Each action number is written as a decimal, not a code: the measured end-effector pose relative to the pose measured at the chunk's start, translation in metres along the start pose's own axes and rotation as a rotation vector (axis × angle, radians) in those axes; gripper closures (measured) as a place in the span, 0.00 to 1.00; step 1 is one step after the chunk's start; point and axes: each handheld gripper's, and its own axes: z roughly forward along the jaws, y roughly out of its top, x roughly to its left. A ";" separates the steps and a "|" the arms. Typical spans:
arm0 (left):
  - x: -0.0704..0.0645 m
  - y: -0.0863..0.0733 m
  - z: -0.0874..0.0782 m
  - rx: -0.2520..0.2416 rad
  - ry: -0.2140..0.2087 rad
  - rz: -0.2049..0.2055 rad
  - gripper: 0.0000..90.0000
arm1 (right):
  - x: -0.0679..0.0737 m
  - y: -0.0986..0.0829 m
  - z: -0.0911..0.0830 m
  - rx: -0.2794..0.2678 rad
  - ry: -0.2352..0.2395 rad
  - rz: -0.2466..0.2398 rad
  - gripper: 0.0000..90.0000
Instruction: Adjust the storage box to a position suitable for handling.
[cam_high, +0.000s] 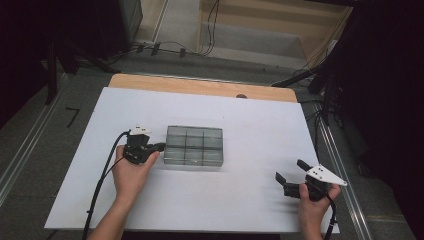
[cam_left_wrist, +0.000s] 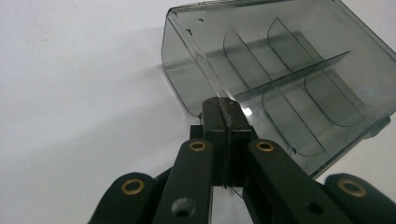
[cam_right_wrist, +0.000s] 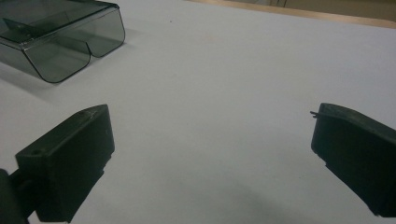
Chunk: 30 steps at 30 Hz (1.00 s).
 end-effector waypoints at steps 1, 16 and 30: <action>0.000 0.000 0.000 0.000 0.000 0.000 0.99 | 0.000 0.000 0.000 0.000 0.000 0.000 0.00; -0.007 0.001 0.006 -0.006 -0.016 -0.004 0.99 | 0.000 0.000 0.001 0.001 0.003 -0.006 0.00; -0.016 0.003 0.014 -0.011 -0.011 -0.013 0.99 | 0.001 0.000 0.000 0.001 0.007 -0.008 0.00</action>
